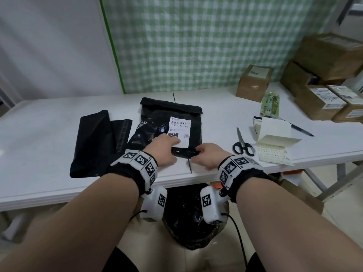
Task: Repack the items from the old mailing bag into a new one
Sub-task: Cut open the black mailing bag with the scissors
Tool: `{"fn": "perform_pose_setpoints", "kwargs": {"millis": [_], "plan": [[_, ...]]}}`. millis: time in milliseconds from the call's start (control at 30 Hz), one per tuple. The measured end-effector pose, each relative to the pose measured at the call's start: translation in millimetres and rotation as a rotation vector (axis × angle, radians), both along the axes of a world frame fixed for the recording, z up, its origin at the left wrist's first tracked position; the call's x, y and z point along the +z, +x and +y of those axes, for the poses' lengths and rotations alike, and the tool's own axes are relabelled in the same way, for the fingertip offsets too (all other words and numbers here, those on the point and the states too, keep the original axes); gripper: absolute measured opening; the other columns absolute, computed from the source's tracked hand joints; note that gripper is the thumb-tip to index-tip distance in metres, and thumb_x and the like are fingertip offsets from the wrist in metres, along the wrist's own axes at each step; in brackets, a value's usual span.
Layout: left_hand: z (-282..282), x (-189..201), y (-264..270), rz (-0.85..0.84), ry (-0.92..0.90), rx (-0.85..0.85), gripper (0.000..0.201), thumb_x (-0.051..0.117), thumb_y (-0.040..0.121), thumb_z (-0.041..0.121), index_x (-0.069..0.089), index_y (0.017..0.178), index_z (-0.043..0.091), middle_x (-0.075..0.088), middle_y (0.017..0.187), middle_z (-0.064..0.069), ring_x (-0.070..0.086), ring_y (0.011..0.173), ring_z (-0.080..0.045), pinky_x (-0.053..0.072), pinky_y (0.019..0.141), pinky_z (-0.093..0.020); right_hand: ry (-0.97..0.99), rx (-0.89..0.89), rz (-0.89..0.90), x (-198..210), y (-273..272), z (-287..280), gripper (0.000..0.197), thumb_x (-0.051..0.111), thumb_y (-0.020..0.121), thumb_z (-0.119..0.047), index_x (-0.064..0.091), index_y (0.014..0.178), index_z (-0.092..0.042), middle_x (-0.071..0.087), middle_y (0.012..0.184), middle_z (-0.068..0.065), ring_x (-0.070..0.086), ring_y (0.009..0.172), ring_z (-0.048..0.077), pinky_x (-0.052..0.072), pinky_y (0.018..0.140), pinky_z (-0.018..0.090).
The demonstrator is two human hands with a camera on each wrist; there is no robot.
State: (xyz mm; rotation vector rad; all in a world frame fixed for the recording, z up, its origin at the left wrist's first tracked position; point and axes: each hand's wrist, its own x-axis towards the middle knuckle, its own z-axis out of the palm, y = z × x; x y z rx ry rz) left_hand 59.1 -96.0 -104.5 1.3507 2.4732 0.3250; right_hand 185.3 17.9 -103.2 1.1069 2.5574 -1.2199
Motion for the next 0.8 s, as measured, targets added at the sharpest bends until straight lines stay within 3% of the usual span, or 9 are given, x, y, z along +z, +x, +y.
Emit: {"fn": "perform_pose_setpoints", "kwargs": {"millis": [133,267,333,400,467,533,667,733,800], "plan": [[10,-11,1,0.072,-0.024,-0.024,0.070,0.070,0.069,0.030,0.045,0.134,0.034,0.038,0.139,-0.003,0.034,0.131,-0.025,0.037,0.106,-0.046,-0.178,0.134,-0.043,1,-12,-4,0.040,0.067,0.083,-0.017,0.060,0.122,-0.012,0.061,0.092,0.011,0.054,0.075,0.020,0.049,0.066,0.029],[12,-11,-1,0.148,0.041,-0.042,0.031,0.071,0.072,0.026,0.065,0.102,0.027,0.046,0.121,0.001,0.041,0.118,-0.024,0.045,0.095,-0.044,-0.198,0.246,-0.076,1,-17,-4,0.048,0.071,0.081,-0.021,0.058,0.127,-0.019,0.066,0.118,0.013,0.057,0.082,0.020,0.049,0.072,0.031],[13,-11,-2,0.185,0.051,-0.046,0.007,0.066,0.078,0.020,0.068,0.084,0.022,0.049,0.112,0.001,0.044,0.113,-0.022,0.048,0.089,-0.043,-0.193,0.223,-0.051,3,-14,1,0.042,0.068,0.084,-0.017,0.059,0.125,-0.018,0.066,0.108,0.008,0.056,0.079,0.013,0.048,0.067,0.025],[13,-13,-4,0.187,0.049,-0.061,0.008,0.062,0.081,0.015,0.066,0.077,0.021,0.051,0.109,0.000,0.044,0.110,-0.022,0.047,0.089,-0.043,-0.161,0.150,0.002,5,-12,6,0.035,0.065,0.085,-0.013,0.062,0.120,-0.014,0.061,0.088,0.007,0.052,0.067,0.012,0.044,0.060,0.024],[14,-8,-5,0.145,0.092,-0.089,0.012,0.059,0.082,0.012,0.064,0.075,0.020,0.055,0.104,0.000,0.047,0.105,-0.021,0.046,0.090,-0.037,-0.084,0.077,0.054,6,-9,12,0.035,0.065,0.084,-0.013,0.063,0.119,-0.011,0.059,0.088,0.007,0.051,0.065,0.014,0.043,0.060,0.025],[15,8,-6,0.075,0.198,-0.087,0.016,0.056,0.082,0.006,0.060,0.072,0.018,0.060,0.091,-0.002,0.053,0.093,-0.021,0.043,0.080,-0.028,0.058,0.048,0.085,12,-6,16,0.040,0.065,0.084,-0.016,0.061,0.124,-0.014,0.063,0.103,0.004,0.056,0.081,0.015,0.044,0.071,0.023],[9,59,-13,-0.062,0.453,0.036,0.013,0.052,0.088,0.005,0.053,0.080,0.015,0.054,0.078,-0.002,0.055,0.068,-0.021,0.046,0.059,-0.024,0.263,0.019,0.174,34,-2,18,0.058,0.064,0.086,-0.027,0.044,0.140,-0.019,0.051,0.135,0.008,0.052,0.121,0.023,0.040,0.095,0.026],[5,82,-16,-0.194,0.579,0.101,0.017,0.049,0.091,0.005,0.050,0.078,0.016,0.049,0.069,0.000,0.056,0.064,-0.020,0.057,0.068,-0.033,0.330,0.009,0.223,42,-9,19,0.067,0.066,0.083,-0.027,0.038,0.143,-0.022,0.047,0.137,0.012,0.048,0.126,0.027,0.039,0.098,0.028],[1,102,-18,-0.327,0.693,0.145,0.025,0.048,0.092,0.002,0.046,0.074,0.019,0.044,0.062,0.002,0.051,0.062,-0.015,0.055,0.085,-0.043,0.371,-0.026,0.290,51,-16,18,0.071,0.066,0.079,-0.026,0.035,0.143,-0.026,0.045,0.134,0.014,0.045,0.125,0.030,0.039,0.099,0.032]]}}
